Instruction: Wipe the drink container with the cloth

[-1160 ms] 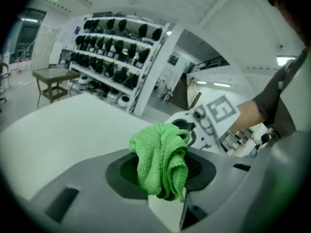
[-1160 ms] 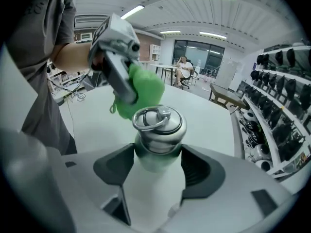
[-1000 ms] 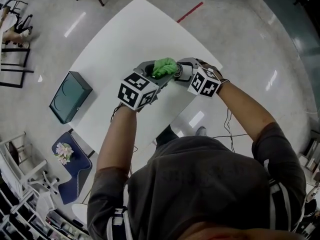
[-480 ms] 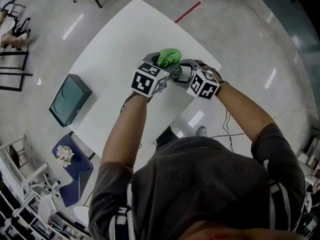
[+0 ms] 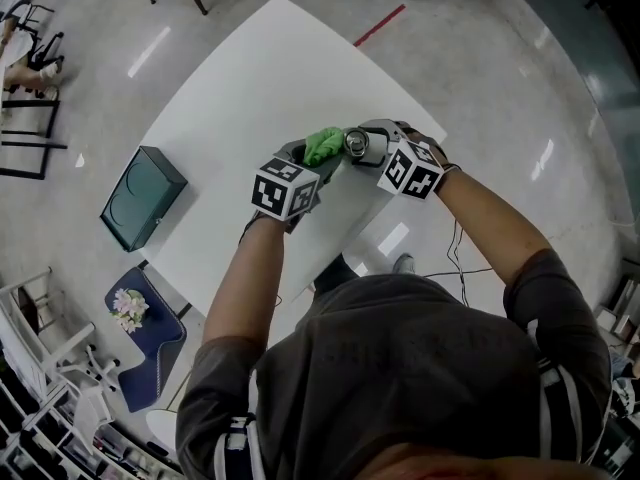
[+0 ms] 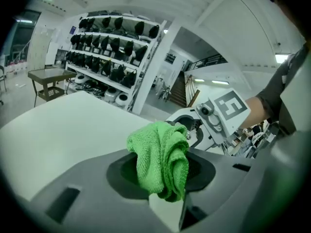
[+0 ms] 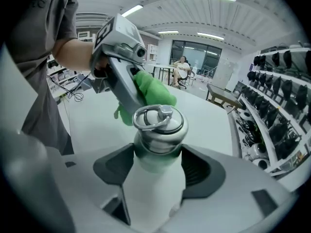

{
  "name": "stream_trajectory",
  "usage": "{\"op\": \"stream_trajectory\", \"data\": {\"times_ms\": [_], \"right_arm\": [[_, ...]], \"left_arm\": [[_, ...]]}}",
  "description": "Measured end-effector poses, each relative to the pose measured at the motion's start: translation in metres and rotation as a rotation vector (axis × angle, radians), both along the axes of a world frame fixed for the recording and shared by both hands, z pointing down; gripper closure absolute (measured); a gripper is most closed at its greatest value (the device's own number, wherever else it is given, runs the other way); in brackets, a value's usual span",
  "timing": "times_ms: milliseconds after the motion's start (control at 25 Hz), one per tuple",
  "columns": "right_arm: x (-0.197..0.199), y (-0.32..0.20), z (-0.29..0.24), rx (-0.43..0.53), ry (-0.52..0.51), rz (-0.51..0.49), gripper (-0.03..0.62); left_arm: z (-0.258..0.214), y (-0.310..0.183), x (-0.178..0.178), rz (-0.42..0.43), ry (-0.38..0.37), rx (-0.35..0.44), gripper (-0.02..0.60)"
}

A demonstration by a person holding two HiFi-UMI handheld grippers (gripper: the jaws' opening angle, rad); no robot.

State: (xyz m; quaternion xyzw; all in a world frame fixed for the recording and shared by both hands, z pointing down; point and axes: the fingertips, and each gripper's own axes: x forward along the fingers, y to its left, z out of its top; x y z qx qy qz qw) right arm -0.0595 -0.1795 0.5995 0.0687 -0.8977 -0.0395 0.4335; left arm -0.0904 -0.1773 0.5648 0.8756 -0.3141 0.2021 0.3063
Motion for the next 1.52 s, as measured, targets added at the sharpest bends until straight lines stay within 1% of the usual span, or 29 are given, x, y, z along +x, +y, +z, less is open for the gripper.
{"op": "stream_trajectory", "data": {"times_ms": [160, 280, 360, 480, 560, 680, 840, 920, 1000, 1080, 1160, 1200, 1240, 1320, 1360, 1400, 1520], "right_arm": [[-0.002, 0.001, 0.003, 0.003, 0.012, -0.011, 0.293], [-0.003, 0.001, 0.003, 0.0, 0.009, -0.01, 0.293], [-0.004, 0.0, 0.003, -0.002, -0.002, -0.003, 0.295], [-0.006, 0.001, 0.004, 0.01, -0.011, -0.005, 0.295], [-0.005, 0.0, 0.003, 0.016, -0.012, -0.012, 0.293], [-0.004, 0.004, -0.002, 0.01, -0.036, -0.024, 0.293], [-0.005, 0.006, -0.021, 0.012, -0.1, -0.015, 0.288], [-0.004, 0.002, -0.038, 0.018, -0.132, 0.008, 0.292], [-0.007, -0.001, -0.056, 0.029, -0.149, 0.014, 0.297], [-0.015, -0.001, -0.065, 0.035, -0.121, -0.025, 0.31], [-0.022, 0.003, -0.06, 0.033, -0.044, -0.098, 0.33], [-0.024, 0.005, -0.056, 0.034, -0.003, -0.13, 0.342], [-0.025, 0.006, -0.052, 0.039, 0.032, -0.149, 0.346], [-0.026, 0.004, -0.05, 0.041, 0.073, -0.148, 0.347], [-0.026, 0.002, -0.05, 0.034, 0.082, -0.134, 0.349], [-0.026, -0.001, -0.049, 0.019, 0.084, -0.114, 0.349], [-0.026, -0.006, -0.044, -0.067, 0.094, -0.061, 0.337]], "left_arm": [[0.001, 0.028, 0.013, 0.048, 0.03, -0.036, 0.446], [0.004, 0.034, 0.016, 0.062, 0.032, -0.047, 0.446], [0.003, 0.025, 0.008, 0.042, 0.031, -0.039, 0.446], [-0.011, -0.002, -0.015, -0.019, 0.038, 0.001, 0.446], [-0.021, -0.02, -0.026, -0.03, 0.035, 0.028, 0.446], [-0.028, -0.034, -0.026, 0.016, 0.023, 0.044, 0.446], [-0.028, -0.036, -0.008, 0.129, 0.03, 0.055, 0.446], [-0.018, -0.036, -0.001, 0.166, -0.001, 0.041, 0.445], [-0.006, -0.036, 0.003, 0.183, -0.027, 0.024, 0.445], [0.001, -0.035, 0.004, 0.18, -0.018, 0.013, 0.445], [0.005, -0.036, 0.002, 0.168, -0.013, 0.007, 0.445], [0.009, -0.036, 0.0, 0.163, -0.033, 0.006, 0.445], [0.017, -0.036, -0.003, 0.162, -0.071, 0.006, 0.446], [0.037, -0.032, -0.008, 0.169, -0.167, -0.004, 0.448], [0.048, -0.029, -0.01, 0.172, -0.196, -0.016, 0.448], [0.056, -0.025, -0.011, 0.169, -0.203, -0.03, 0.448], [0.067, -0.016, -0.015, 0.127, -0.15, -0.068, 0.447]]}}
